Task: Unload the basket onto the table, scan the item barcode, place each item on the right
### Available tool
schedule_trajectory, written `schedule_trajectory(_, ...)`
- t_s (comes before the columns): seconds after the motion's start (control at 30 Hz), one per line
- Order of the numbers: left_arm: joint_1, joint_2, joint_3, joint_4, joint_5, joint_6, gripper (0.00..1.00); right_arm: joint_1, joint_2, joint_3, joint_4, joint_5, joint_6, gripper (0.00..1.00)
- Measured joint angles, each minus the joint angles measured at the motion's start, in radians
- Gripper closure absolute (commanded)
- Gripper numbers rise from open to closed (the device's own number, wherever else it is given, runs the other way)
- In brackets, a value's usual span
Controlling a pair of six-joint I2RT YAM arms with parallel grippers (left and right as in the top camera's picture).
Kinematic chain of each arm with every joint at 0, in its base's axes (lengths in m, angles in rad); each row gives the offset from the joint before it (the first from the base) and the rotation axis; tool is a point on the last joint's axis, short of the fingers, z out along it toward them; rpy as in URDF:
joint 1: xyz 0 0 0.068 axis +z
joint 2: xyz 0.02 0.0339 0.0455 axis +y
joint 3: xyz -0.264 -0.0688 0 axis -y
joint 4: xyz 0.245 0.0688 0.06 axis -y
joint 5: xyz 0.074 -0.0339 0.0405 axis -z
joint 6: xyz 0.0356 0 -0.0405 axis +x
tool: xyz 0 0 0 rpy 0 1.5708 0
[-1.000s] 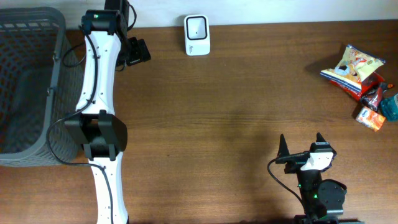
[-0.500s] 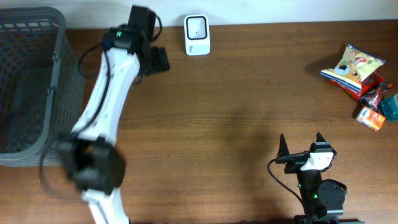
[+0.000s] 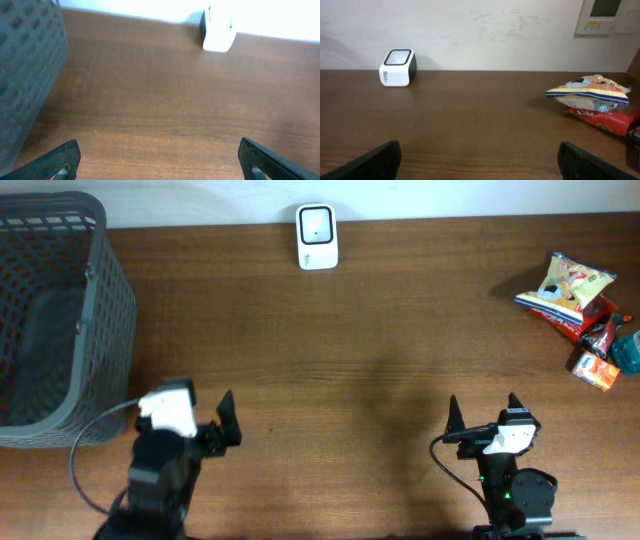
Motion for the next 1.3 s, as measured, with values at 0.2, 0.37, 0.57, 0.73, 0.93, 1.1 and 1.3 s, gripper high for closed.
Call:
schedule_trajectory(0.2, 0.034, -0.274, -0.228, 0.062, 0.004, 0.001, 0.01, 0.0, -0.001, 0.0, 0.0, 0.0, 0.0, 0.01)
schedule_trajectory(0.37, 0.109, -0.429, -0.406, 0.228, 0.042, 0.004, 0.01, 0.0, -0.001, 0.0, 0.0, 0.0, 0.001, 0.01)
schedule_trajectory(0.57, 0.204, -0.497, -0.514, 0.379, 0.065, 0.004, 0.01, 0.0, -0.001, 0.0, 0.0, 0.0, 0.0, 0.01)
schedule_trajectory(0.73, 0.224, -0.504, -0.555, 0.447, 0.087, 0.054, 0.01, 0.0, -0.001, 0.0, 0.0, 0.0, 0.0, 0.01)
schedule_trajectory(0.93, 0.224, -0.504, -0.555, 0.444, 0.117, 0.184, 0.01, 0.0, -0.001, 0.0, 0.0, 0.0, 0.0, 0.01)
schedule_trajectory(1.1, 0.224, -0.504, -0.555, 0.44, 0.121, 0.205, 0.01, 0.0, -0.001, 0.0, 0.0, 0.0, 0.0, 0.01)
schedule_trajectory(1.3, 0.224, -0.504, -0.555, 0.439, 0.121, 0.303, 0.01, 0.0, -0.001, 0.0, 0.0, 0.0, 0.0, 0.02)
